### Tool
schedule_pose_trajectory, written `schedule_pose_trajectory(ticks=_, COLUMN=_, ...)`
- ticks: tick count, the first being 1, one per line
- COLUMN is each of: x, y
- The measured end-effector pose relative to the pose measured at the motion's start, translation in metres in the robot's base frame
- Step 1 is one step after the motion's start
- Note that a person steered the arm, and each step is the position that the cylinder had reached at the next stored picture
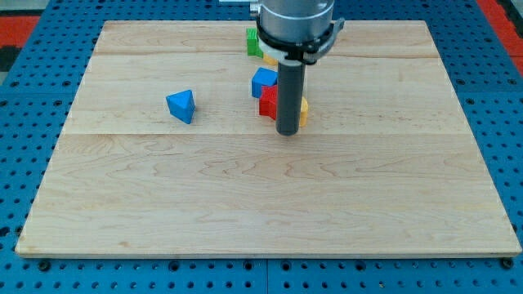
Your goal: Separate the red star and yellow heart
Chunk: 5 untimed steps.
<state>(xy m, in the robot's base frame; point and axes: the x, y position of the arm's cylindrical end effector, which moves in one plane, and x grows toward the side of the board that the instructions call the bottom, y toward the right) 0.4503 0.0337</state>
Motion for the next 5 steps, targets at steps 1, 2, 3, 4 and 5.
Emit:
schedule_pose_trajectory(ticks=1, x=0.015, y=0.060)
schedule_pose_trajectory(ticks=2, x=-0.002, y=0.068)
schedule_pose_trajectory(ticks=3, x=-0.019, y=0.031)
schedule_pose_trajectory(ticks=4, x=-0.038, y=0.002)
schedule_pose_trajectory(ticks=5, x=-0.059, y=-0.023)
